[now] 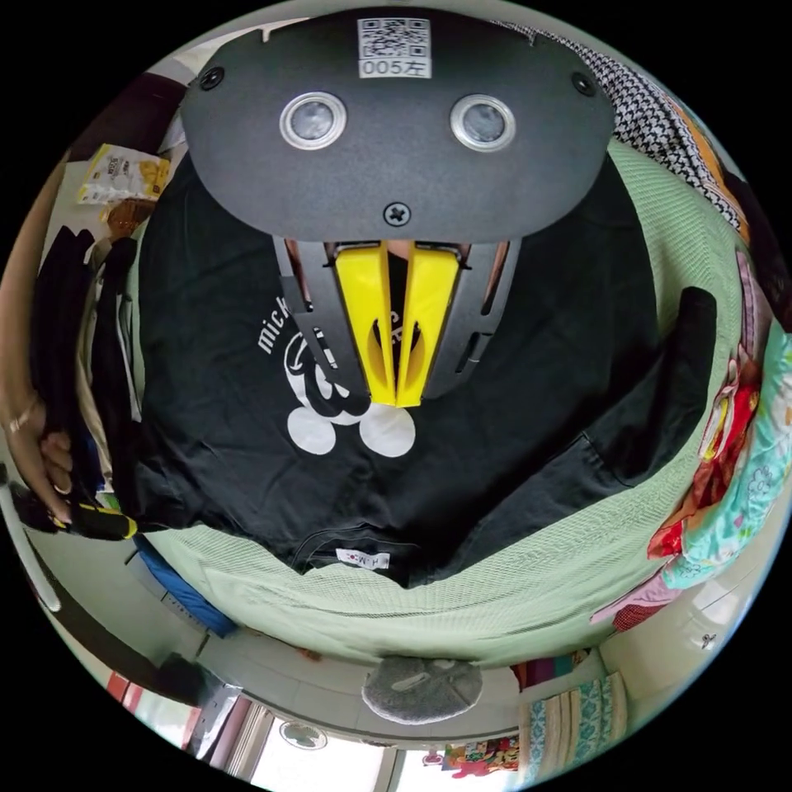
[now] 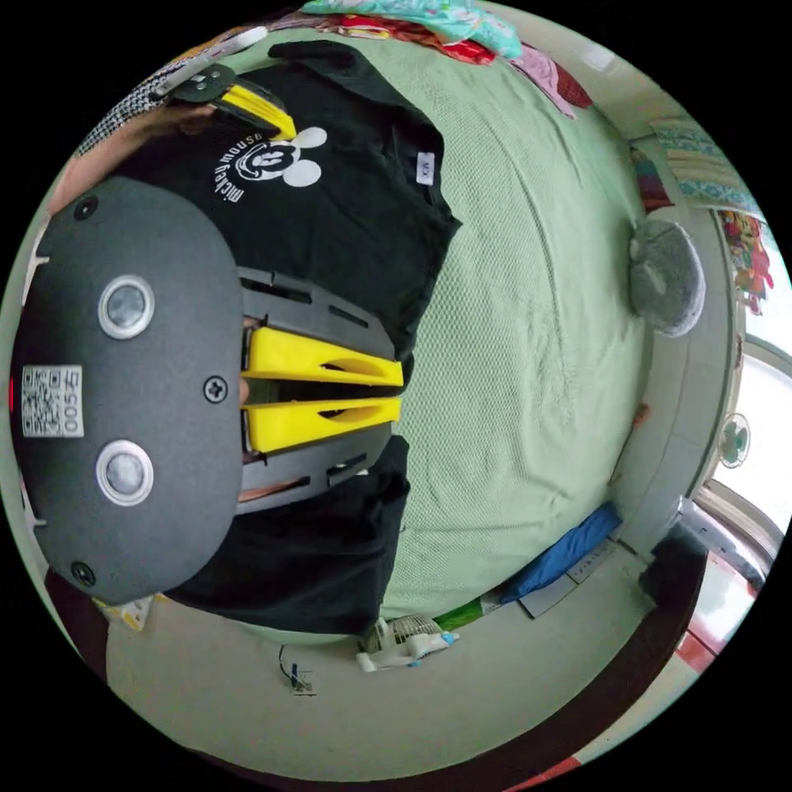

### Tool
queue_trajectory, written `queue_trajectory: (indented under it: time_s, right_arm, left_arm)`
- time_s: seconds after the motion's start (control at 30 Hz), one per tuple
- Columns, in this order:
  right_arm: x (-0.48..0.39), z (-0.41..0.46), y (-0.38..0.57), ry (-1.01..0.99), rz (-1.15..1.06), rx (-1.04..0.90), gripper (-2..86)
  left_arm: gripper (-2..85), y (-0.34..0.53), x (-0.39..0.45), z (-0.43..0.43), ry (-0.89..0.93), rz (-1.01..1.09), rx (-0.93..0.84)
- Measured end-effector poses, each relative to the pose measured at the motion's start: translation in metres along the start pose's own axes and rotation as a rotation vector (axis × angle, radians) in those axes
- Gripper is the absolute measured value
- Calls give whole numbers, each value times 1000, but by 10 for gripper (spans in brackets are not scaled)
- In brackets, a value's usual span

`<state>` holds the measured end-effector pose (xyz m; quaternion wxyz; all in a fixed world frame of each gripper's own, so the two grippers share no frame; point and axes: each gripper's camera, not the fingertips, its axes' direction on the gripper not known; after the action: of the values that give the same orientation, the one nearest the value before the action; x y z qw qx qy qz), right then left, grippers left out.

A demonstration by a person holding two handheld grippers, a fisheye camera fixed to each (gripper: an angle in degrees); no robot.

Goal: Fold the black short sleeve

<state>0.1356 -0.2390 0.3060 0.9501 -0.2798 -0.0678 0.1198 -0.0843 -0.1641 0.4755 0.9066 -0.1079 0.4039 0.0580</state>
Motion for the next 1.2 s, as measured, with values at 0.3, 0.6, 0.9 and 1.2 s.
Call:
queue_trajectory:
  time_s: [0.3, 0.6, 0.9, 1.2]
  right_arm:
    - [-11, -43, 59, 74, -63, 258, -13]
    - [17, -14, 57, -206, -67, 182, -11]
    - [-17, 63, 87, -612, 257, 87, -9]
    - [-34, 136, 100, -550, 61, -43, -10]
  left_arm:
    - [-7, -17, 15, 20, -15, 11, 25]
    - [-7, -32, 31, 30, -80, 70, 17]
    - [-6, -40, 25, 39, -35, 55, 29]
    - [-4, -45, -5, 36, 162, -50, 49]
